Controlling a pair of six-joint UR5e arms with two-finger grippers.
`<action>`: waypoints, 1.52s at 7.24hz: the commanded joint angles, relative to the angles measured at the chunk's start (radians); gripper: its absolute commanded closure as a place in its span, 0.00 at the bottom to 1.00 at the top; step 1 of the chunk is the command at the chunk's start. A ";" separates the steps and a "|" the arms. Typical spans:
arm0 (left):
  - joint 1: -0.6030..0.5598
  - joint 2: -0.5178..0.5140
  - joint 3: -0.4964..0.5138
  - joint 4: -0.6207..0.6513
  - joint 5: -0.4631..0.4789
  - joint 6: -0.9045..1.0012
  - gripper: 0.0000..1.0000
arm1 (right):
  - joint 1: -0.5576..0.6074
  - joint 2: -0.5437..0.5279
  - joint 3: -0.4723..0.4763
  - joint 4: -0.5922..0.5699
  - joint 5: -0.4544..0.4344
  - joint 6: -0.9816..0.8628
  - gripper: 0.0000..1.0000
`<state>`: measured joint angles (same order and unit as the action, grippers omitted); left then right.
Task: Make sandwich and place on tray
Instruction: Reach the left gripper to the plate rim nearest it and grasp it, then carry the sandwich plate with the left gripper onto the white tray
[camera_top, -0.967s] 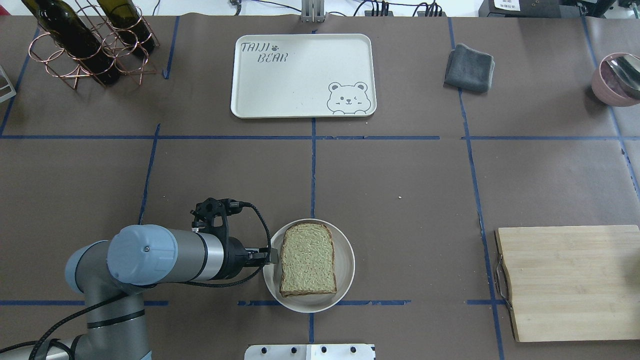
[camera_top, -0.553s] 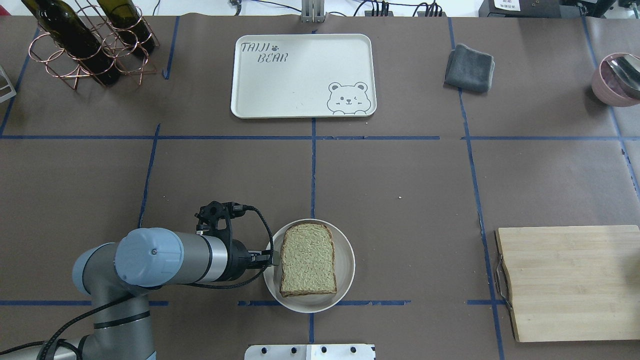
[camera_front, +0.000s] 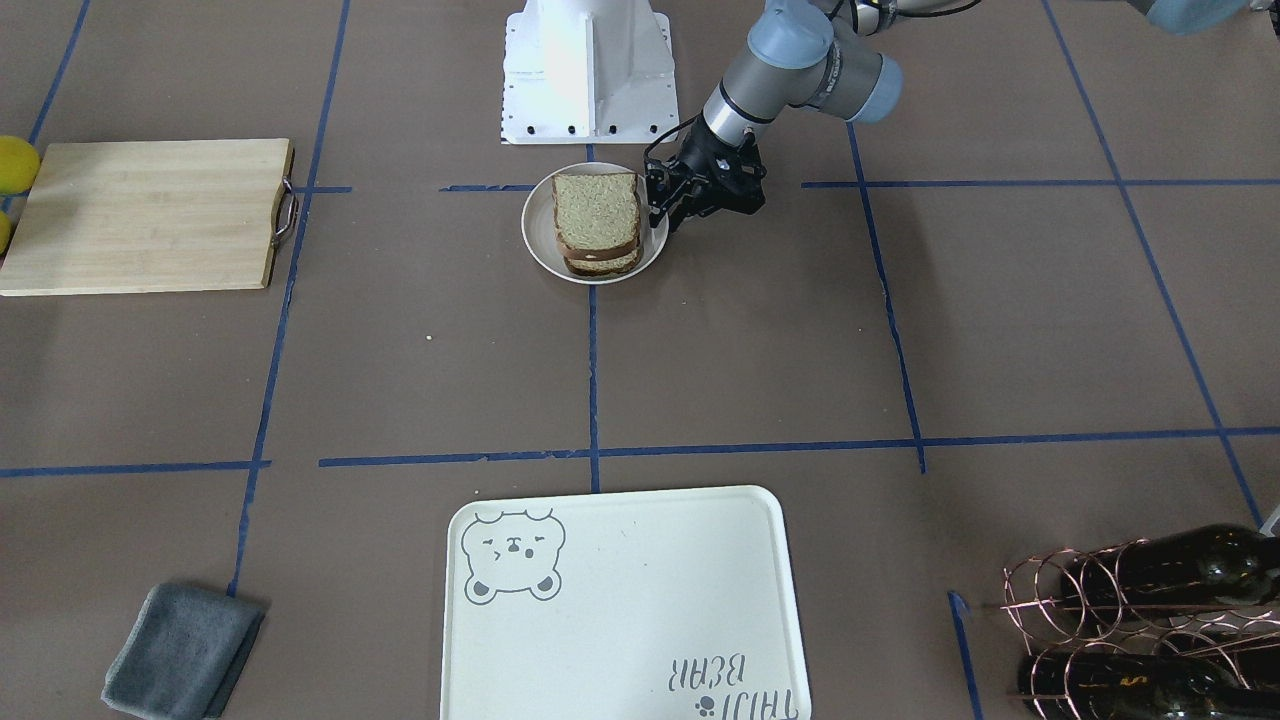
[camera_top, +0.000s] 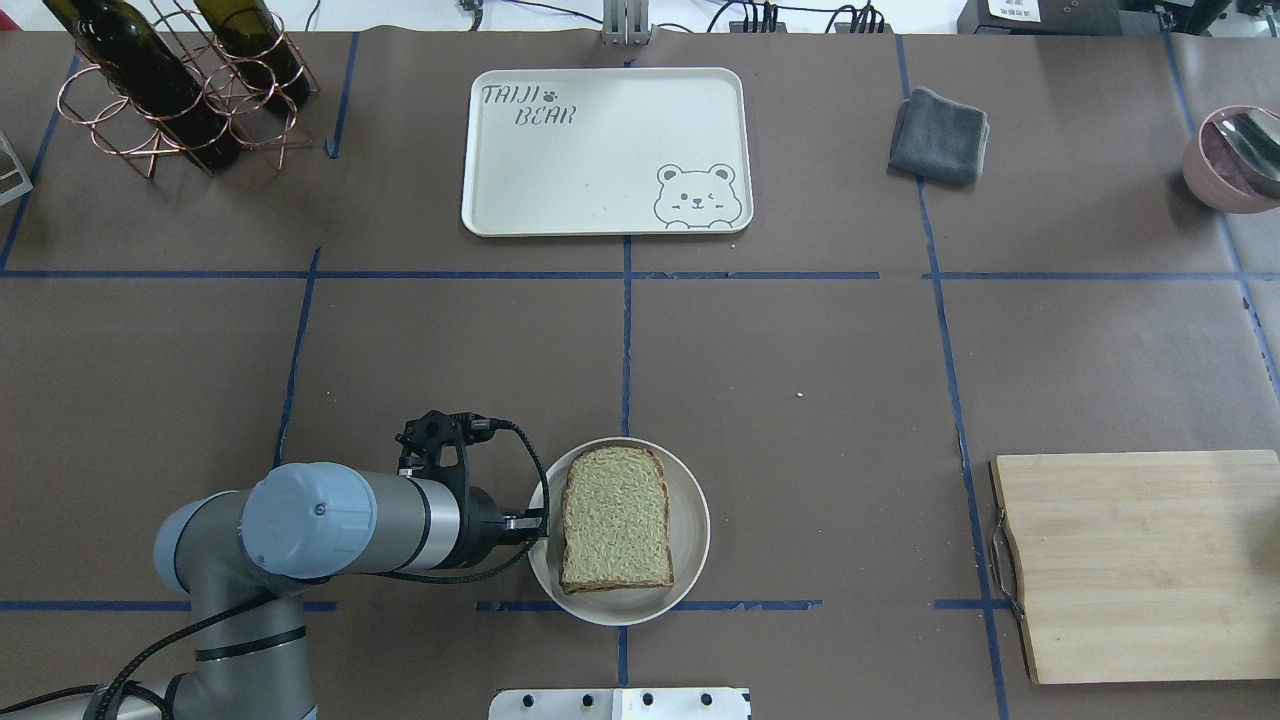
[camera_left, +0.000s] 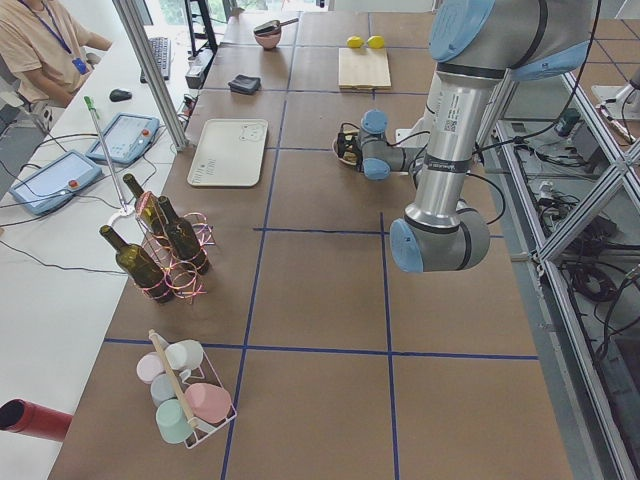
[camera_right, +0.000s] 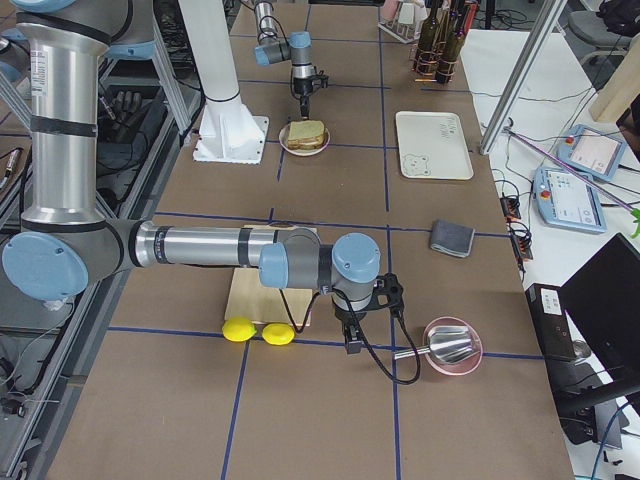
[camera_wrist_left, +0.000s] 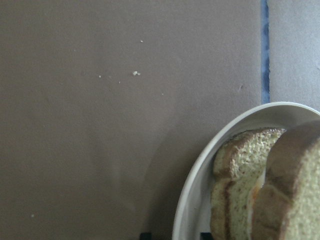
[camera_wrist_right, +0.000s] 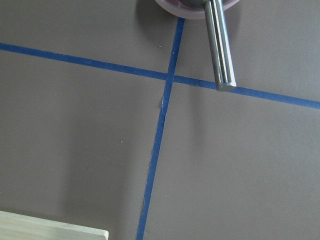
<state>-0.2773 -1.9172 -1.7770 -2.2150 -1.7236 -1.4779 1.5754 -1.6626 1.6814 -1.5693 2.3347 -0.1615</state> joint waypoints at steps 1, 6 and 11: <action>0.000 0.000 0.001 0.000 -0.001 -0.001 1.00 | 0.000 0.000 0.000 0.000 0.000 -0.003 0.00; -0.061 -0.020 -0.024 0.000 -0.013 0.007 1.00 | 0.000 0.001 -0.002 0.000 0.000 -0.006 0.00; -0.409 -0.196 0.195 0.011 -0.264 0.203 1.00 | 0.000 -0.002 0.000 0.000 0.000 -0.004 0.00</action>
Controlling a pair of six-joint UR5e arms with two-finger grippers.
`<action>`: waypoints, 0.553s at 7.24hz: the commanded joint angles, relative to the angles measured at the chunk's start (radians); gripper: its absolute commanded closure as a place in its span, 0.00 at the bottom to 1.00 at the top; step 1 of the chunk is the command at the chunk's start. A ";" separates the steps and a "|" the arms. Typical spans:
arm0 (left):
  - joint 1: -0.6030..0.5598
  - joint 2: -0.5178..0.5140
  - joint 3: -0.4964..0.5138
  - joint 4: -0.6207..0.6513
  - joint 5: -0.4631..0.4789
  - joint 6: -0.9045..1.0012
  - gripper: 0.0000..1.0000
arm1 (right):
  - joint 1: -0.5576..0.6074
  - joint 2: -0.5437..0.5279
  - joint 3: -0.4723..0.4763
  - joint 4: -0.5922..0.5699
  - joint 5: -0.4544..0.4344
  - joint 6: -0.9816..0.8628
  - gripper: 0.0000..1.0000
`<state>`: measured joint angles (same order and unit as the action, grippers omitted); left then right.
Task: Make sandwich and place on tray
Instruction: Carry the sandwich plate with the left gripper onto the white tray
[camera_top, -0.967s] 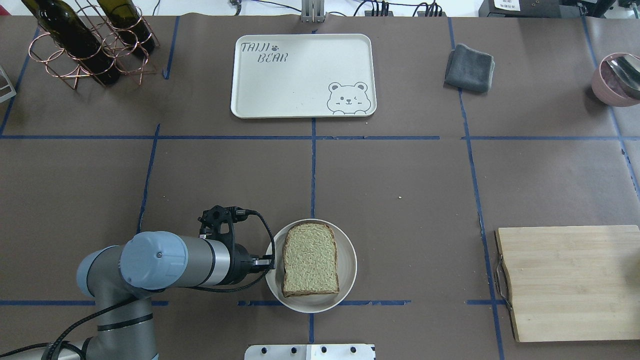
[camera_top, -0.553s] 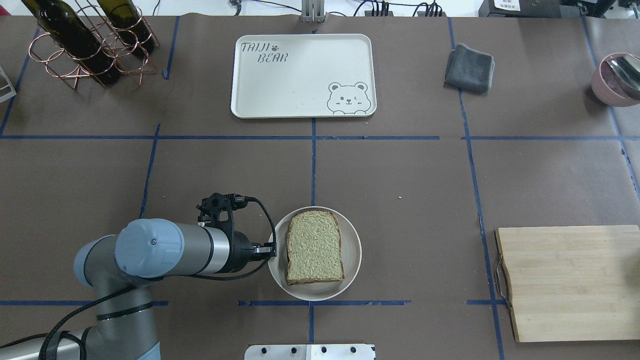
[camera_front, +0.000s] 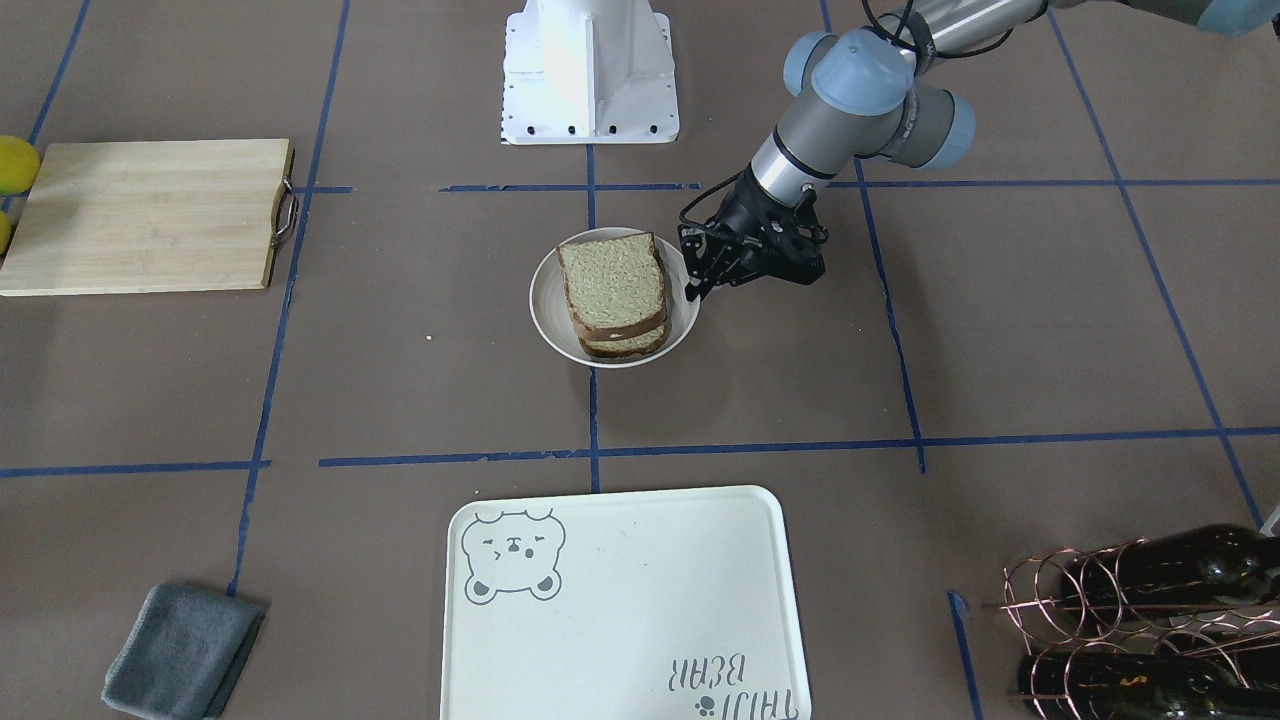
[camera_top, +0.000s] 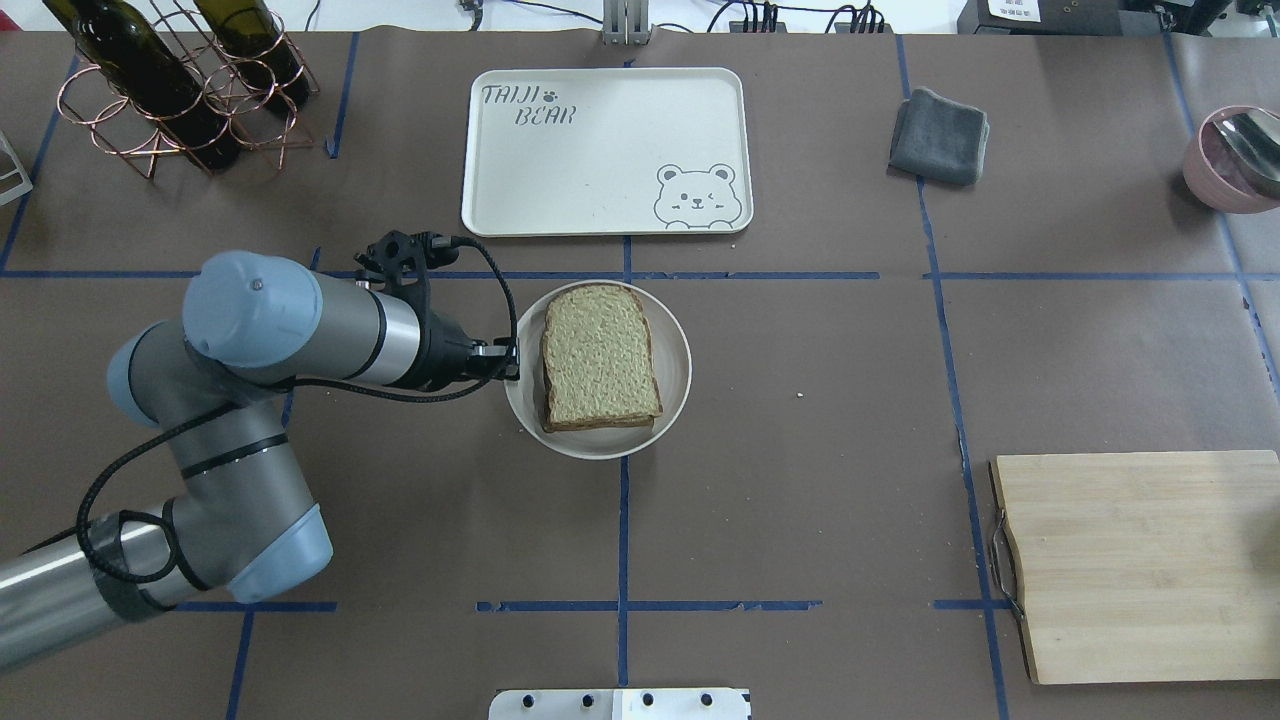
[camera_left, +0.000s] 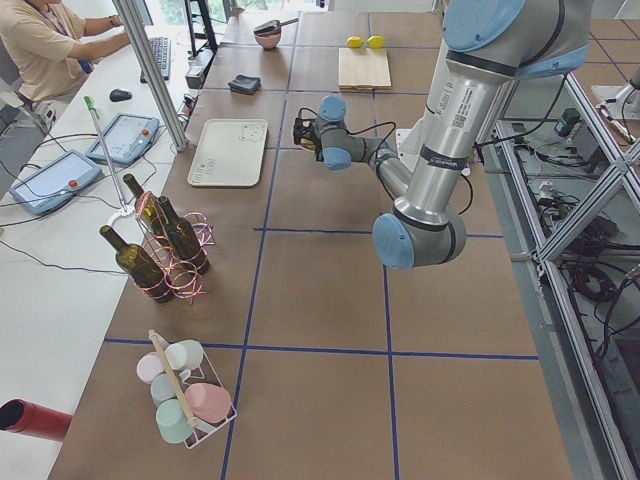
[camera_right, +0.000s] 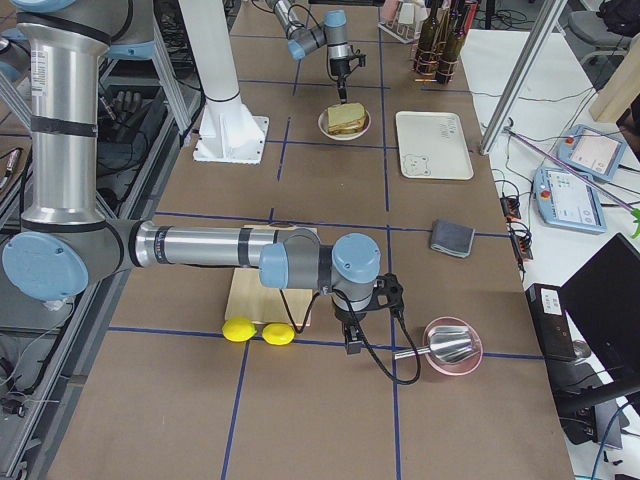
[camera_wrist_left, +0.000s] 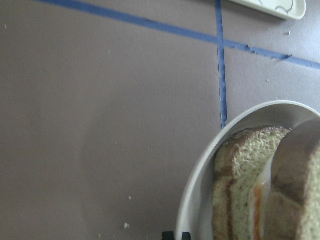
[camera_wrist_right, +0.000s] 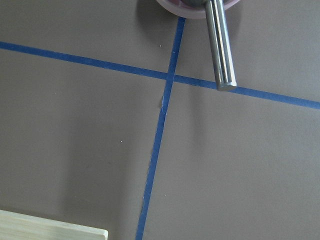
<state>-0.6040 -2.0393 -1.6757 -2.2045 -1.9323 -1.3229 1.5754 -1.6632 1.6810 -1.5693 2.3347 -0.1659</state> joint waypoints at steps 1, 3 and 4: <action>-0.132 -0.135 0.182 0.000 -0.091 0.082 1.00 | 0.000 -0.003 0.000 0.000 0.000 0.000 0.00; -0.225 -0.316 0.456 -0.001 -0.163 0.178 1.00 | 0.000 -0.010 0.000 0.015 0.000 0.002 0.00; -0.252 -0.393 0.576 -0.006 -0.175 0.204 1.00 | 0.000 -0.016 -0.001 0.046 -0.002 0.009 0.00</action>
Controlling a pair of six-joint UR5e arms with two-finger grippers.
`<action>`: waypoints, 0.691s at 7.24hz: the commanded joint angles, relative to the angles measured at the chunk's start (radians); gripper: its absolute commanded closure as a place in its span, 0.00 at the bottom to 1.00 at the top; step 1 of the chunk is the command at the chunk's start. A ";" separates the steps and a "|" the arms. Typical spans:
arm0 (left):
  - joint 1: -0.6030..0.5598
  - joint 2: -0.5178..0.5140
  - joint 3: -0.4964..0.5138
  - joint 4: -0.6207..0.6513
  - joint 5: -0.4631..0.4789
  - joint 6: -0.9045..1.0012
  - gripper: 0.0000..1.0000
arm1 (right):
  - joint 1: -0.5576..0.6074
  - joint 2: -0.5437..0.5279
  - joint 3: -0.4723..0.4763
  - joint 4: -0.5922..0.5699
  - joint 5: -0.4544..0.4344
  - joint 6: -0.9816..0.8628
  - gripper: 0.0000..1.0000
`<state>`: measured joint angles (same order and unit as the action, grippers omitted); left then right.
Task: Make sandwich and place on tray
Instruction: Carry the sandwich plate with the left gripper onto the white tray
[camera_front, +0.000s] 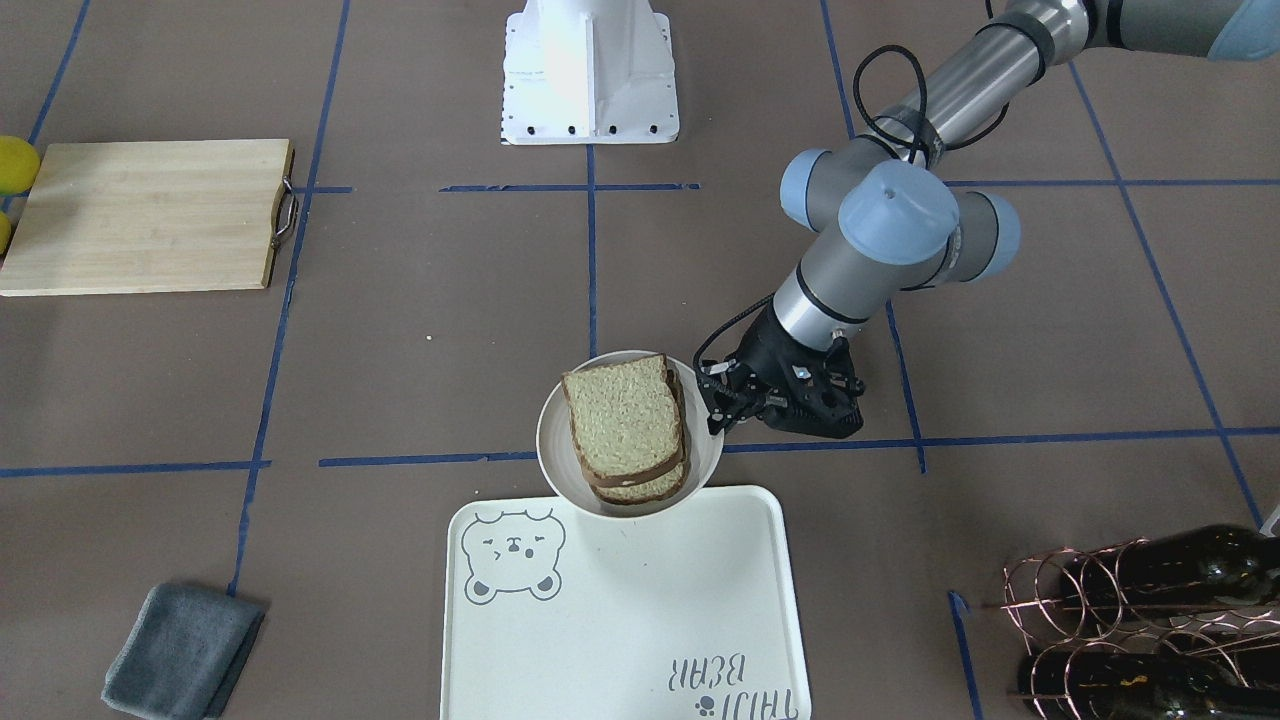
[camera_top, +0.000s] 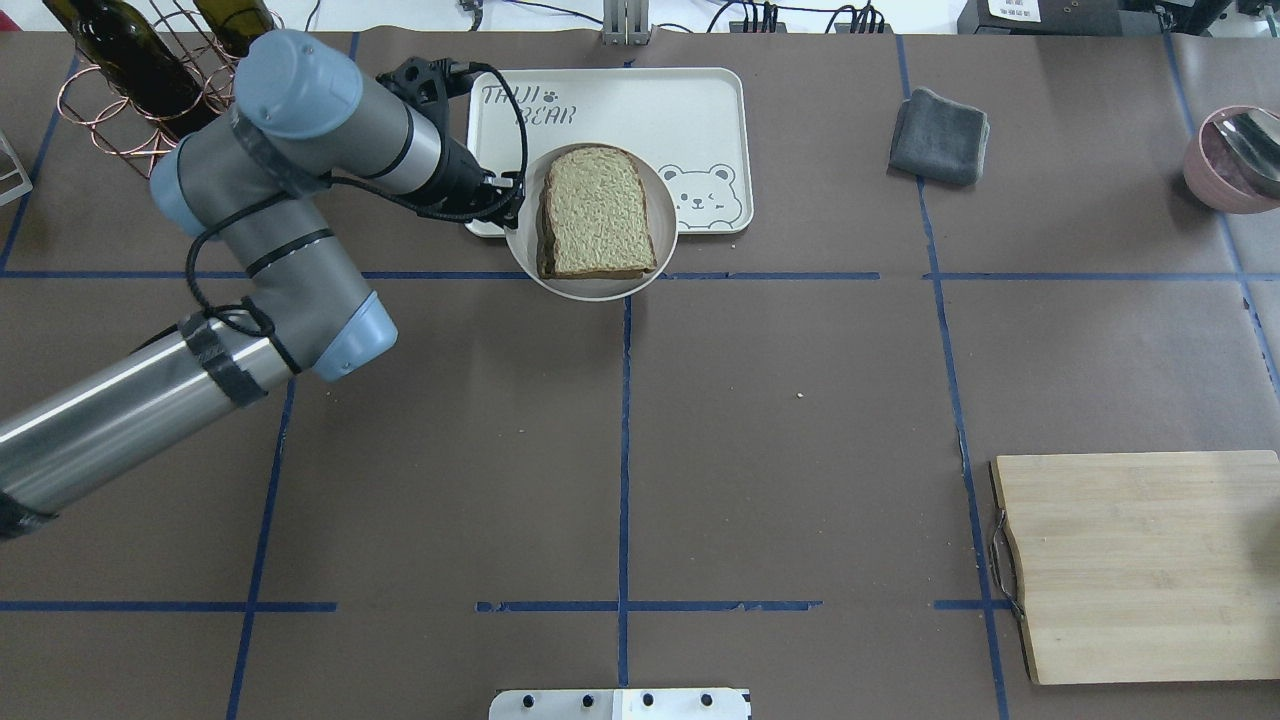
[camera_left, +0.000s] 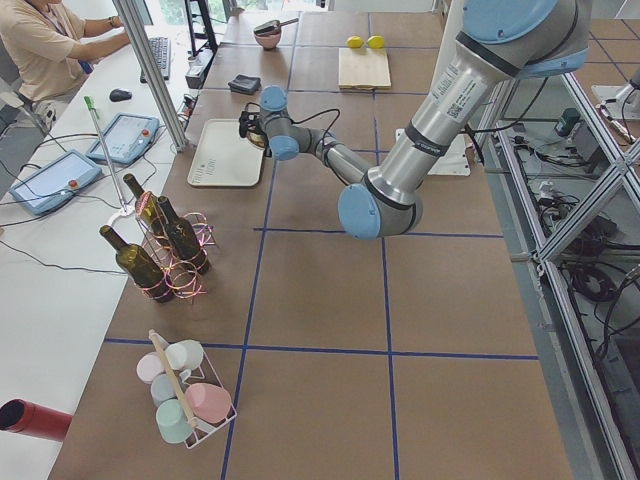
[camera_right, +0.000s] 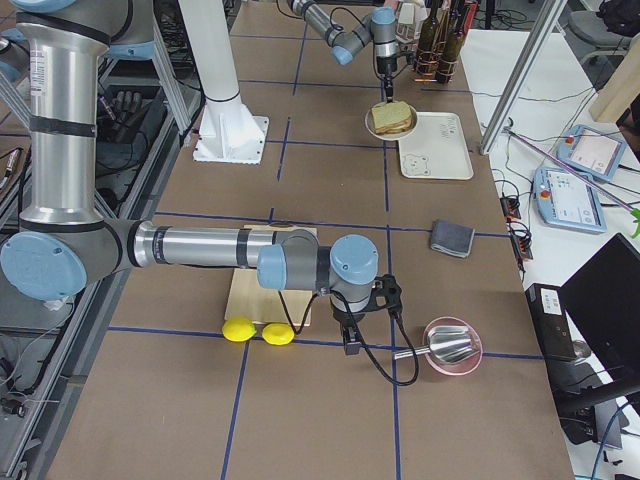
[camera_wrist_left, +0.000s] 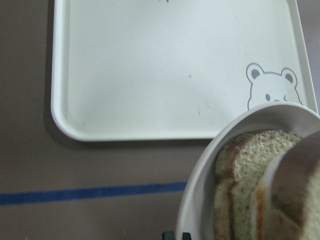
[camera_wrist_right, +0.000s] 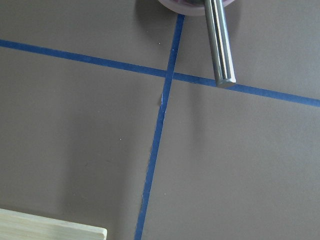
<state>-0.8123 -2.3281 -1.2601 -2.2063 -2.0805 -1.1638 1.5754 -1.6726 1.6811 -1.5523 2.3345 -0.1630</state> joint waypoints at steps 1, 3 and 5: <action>-0.070 -0.176 0.274 -0.006 -0.048 0.082 1.00 | 0.000 -0.009 -0.003 0.031 -0.001 0.005 0.00; -0.076 -0.278 0.483 -0.132 -0.050 0.087 1.00 | 0.000 -0.007 -0.004 0.032 -0.003 0.005 0.00; -0.074 -0.328 0.610 -0.197 -0.035 0.085 1.00 | 0.000 -0.003 -0.014 0.032 -0.003 0.003 0.00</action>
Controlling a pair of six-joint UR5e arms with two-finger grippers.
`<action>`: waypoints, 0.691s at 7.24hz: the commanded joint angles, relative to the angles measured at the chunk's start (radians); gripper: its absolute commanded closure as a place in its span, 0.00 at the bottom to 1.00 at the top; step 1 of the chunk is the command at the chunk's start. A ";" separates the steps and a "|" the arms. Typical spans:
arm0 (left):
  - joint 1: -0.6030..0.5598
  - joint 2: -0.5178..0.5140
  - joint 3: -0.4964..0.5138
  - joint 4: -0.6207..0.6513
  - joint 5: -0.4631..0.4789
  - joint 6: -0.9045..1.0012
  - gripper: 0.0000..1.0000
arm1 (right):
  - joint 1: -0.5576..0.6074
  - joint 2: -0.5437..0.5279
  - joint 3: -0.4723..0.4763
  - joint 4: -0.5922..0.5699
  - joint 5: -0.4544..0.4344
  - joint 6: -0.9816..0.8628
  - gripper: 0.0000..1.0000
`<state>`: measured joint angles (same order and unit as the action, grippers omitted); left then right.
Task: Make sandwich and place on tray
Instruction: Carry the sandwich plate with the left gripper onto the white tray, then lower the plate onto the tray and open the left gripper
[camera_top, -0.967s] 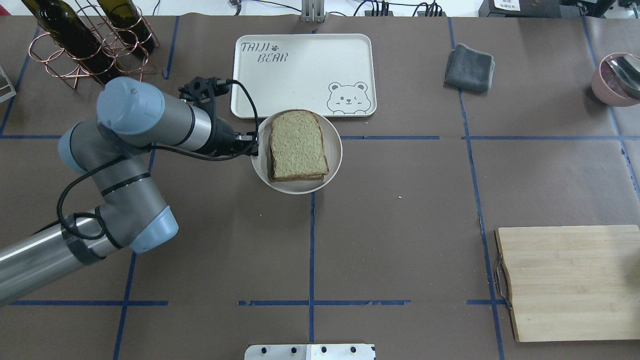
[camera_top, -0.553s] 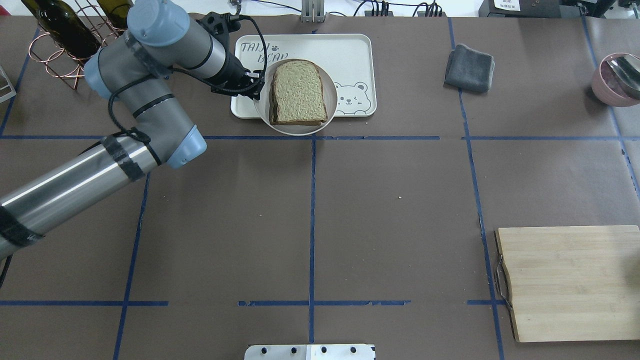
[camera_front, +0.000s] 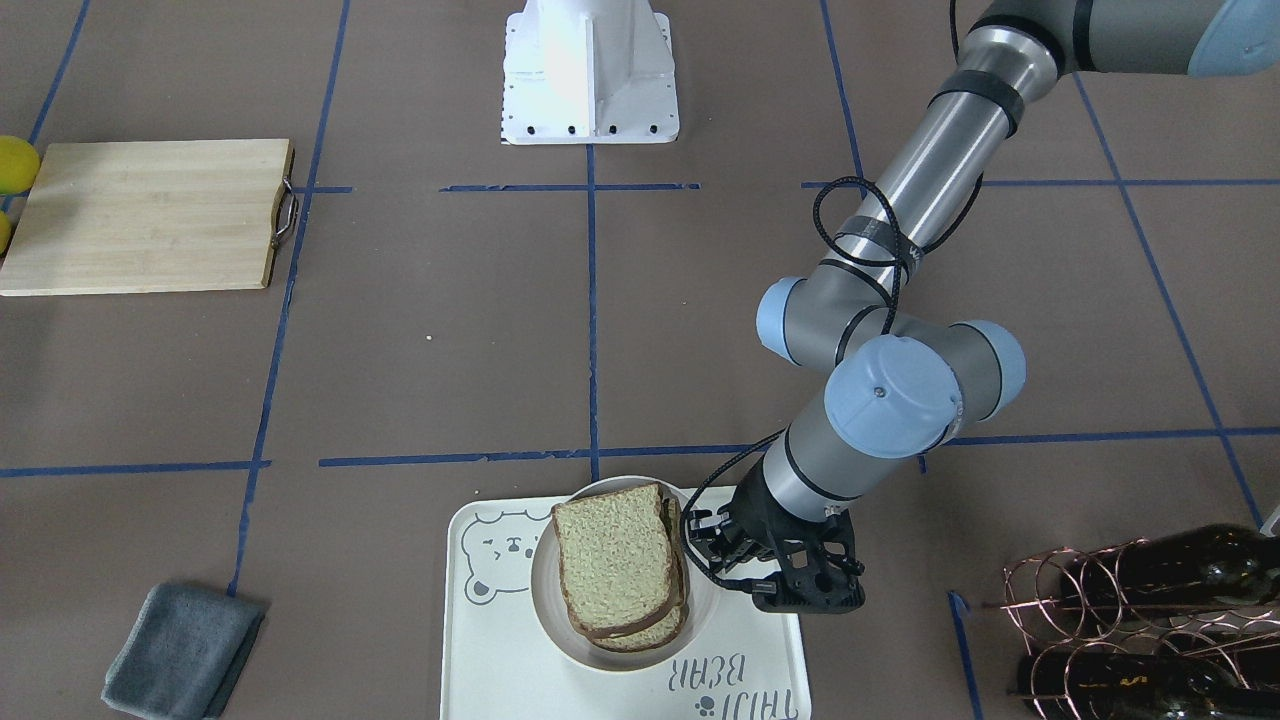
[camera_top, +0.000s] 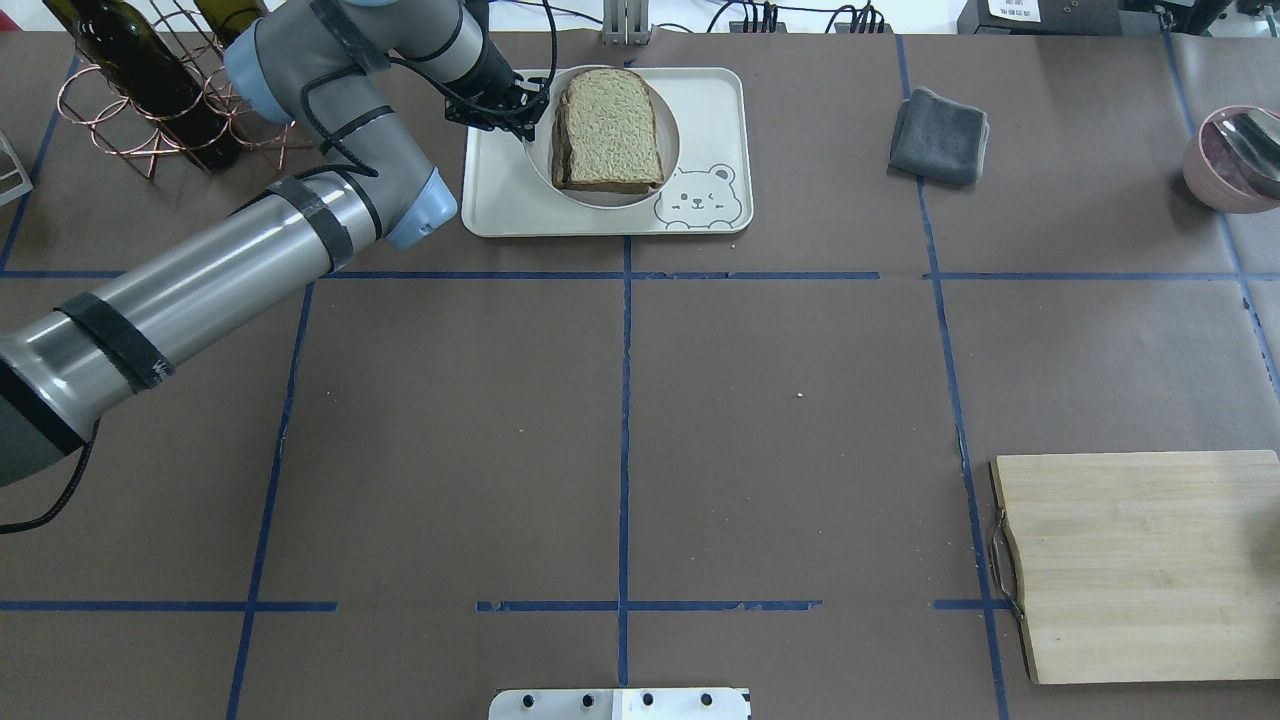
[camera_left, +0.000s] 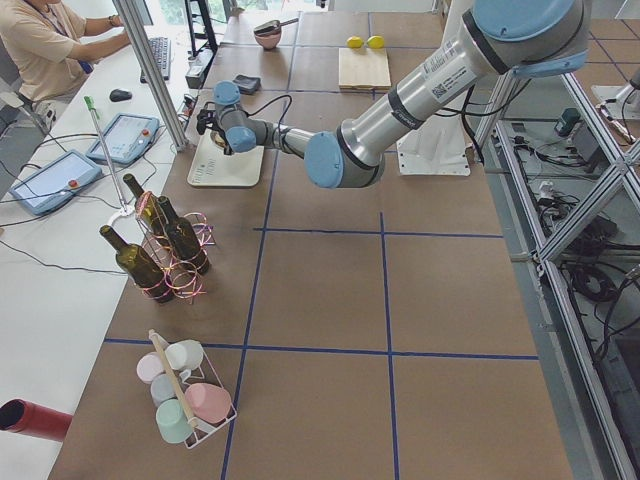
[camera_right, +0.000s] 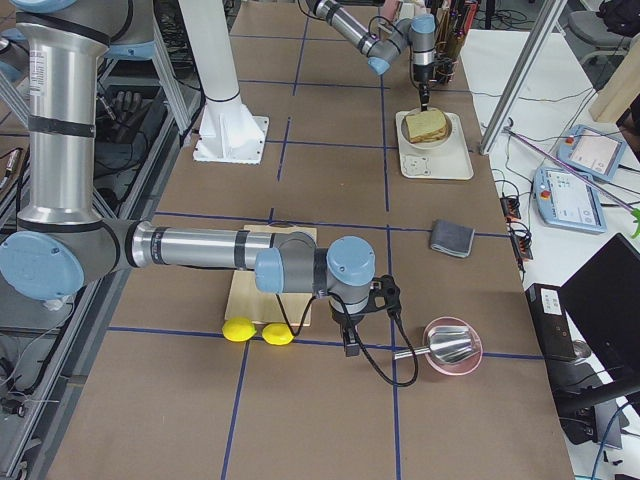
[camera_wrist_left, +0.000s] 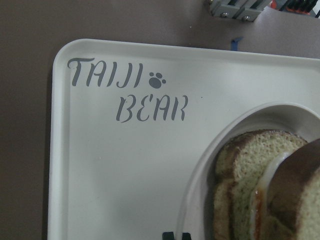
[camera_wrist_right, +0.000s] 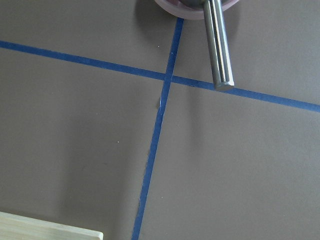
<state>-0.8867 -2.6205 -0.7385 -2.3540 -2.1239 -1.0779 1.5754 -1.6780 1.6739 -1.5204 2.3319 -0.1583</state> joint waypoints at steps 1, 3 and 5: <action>0.003 -0.045 0.129 -0.066 0.069 -0.004 1.00 | 0.000 0.001 -0.008 -0.001 -0.002 -0.001 0.00; 0.011 -0.047 0.137 -0.074 0.075 -0.004 0.79 | 0.000 0.001 -0.008 0.000 -0.002 -0.001 0.00; 0.012 -0.047 0.136 -0.077 0.076 0.004 0.01 | 0.000 -0.002 -0.006 0.000 -0.002 -0.001 0.00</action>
<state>-0.8755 -2.6670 -0.6031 -2.4278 -2.0494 -1.0783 1.5754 -1.6780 1.6667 -1.5202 2.3303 -0.1595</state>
